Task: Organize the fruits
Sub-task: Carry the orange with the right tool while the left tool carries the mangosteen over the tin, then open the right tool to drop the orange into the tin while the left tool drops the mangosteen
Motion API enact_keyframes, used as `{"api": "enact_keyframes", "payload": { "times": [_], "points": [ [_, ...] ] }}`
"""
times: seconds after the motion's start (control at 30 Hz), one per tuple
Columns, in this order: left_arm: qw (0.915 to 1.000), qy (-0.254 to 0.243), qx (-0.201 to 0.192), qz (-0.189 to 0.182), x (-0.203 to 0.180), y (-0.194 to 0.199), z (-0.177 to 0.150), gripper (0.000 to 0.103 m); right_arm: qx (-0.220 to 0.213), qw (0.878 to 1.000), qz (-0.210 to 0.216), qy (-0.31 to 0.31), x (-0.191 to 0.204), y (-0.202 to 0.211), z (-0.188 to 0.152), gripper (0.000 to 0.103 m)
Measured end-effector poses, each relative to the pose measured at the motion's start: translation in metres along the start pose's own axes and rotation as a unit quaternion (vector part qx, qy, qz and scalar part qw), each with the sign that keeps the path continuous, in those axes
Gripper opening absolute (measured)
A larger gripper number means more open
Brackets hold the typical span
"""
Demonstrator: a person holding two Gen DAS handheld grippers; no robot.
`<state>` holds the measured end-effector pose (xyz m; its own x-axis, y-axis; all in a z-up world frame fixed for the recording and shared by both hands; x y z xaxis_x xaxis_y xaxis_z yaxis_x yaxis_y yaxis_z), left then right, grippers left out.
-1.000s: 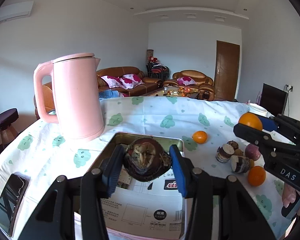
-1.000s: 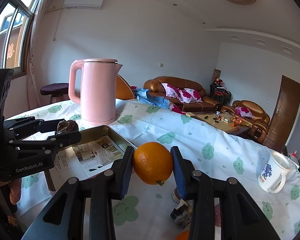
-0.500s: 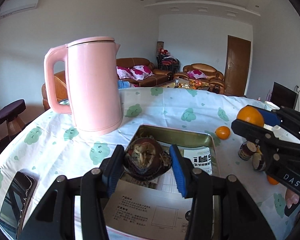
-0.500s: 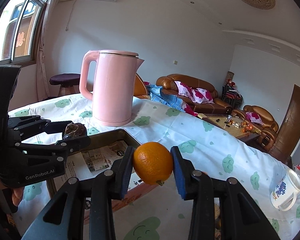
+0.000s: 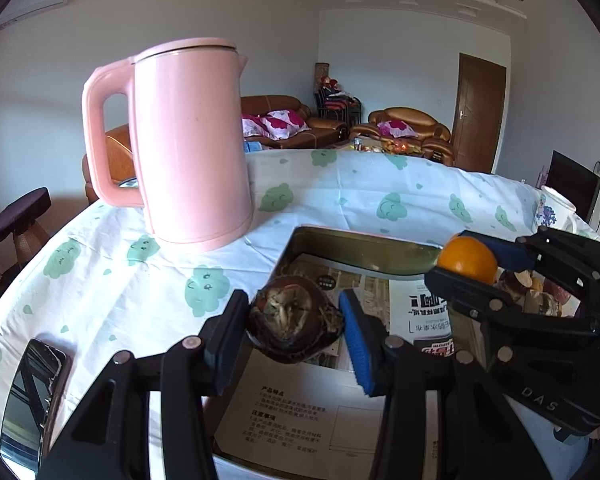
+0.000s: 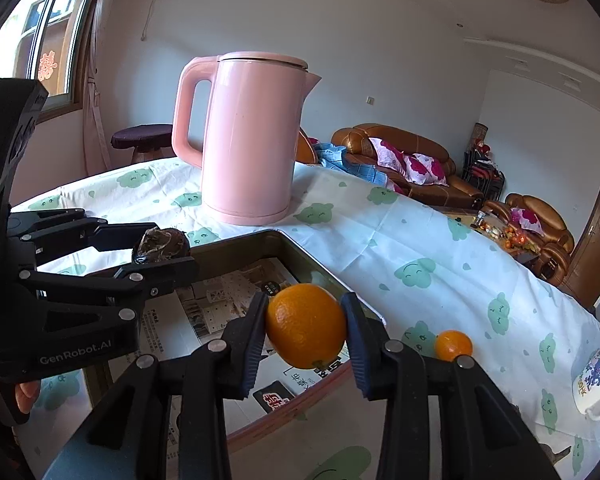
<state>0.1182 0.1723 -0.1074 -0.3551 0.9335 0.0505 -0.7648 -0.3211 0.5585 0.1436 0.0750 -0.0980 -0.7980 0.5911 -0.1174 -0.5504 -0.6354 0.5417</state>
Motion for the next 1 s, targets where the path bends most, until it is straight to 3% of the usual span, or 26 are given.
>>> {"api": "enact_keyframes", "payload": {
  "times": [0.17, 1.0],
  "points": [
    [0.9999, -0.001, 0.016, -0.004, -0.001, -0.009, -0.006, 0.049, 0.01, 1.0, 0.005, -0.003, 0.002, -0.008, -0.004, 0.039],
    [0.9996, -0.022, 0.011, 0.012, -0.003, -0.011, -0.005, 0.049, 0.034, 0.999, 0.011, -0.004, 0.008, -0.023, -0.015, 0.04]
  ]
}}
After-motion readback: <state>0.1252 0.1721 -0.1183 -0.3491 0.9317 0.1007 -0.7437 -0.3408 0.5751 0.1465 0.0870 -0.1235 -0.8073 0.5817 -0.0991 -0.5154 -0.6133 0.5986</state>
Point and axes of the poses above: each gripper's, at about its wrist camera, not at the fingertips, and y roughly against the way its jaws point, x to its left, z to its top, the point moved 10 cm from there along -y, roughly the way its jaws point, and after that the axes turned 8 degrees about z, right-handed, at the moved point
